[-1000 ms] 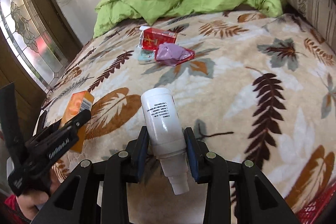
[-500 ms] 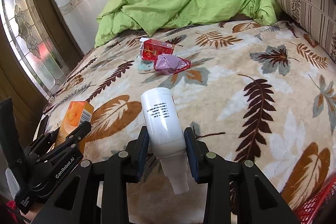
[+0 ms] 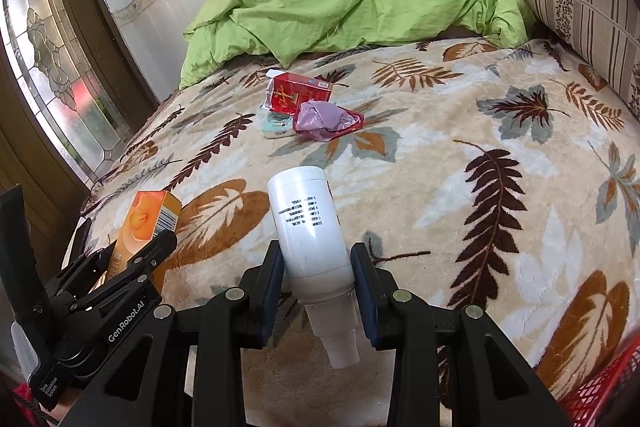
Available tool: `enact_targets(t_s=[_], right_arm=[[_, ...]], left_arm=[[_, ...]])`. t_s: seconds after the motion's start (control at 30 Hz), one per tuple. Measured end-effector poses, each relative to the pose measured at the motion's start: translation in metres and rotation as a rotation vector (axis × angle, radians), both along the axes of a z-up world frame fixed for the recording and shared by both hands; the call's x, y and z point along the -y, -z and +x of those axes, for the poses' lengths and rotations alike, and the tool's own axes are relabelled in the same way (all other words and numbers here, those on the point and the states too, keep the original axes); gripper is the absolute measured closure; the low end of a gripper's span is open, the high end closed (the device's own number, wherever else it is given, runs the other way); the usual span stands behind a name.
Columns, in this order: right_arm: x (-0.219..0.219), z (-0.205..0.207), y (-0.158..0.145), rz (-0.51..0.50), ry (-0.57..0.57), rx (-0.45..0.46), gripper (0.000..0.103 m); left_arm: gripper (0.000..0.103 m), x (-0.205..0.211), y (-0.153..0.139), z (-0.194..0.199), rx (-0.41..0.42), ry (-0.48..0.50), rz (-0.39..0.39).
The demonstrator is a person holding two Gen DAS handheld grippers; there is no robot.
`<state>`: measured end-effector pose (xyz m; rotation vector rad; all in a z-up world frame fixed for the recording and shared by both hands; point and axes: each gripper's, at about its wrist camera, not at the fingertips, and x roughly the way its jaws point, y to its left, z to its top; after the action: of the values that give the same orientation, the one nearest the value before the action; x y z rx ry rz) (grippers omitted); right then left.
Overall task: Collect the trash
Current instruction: 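Hold the orange box and white bottle lifted above the bed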
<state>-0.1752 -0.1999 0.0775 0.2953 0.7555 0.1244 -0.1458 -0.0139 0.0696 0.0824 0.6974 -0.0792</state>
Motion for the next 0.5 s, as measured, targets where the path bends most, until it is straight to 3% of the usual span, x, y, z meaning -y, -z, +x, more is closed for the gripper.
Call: enact_targets(t_s=[0.5], right_arm=[[-0.0003, 0.0017, 0.0019, 0.007, 0.000, -0.010, 0.071]], left_arm=[[0.058, 0.0023, 0.0008, -0.0006, 0.000, 0.003, 0.001]])
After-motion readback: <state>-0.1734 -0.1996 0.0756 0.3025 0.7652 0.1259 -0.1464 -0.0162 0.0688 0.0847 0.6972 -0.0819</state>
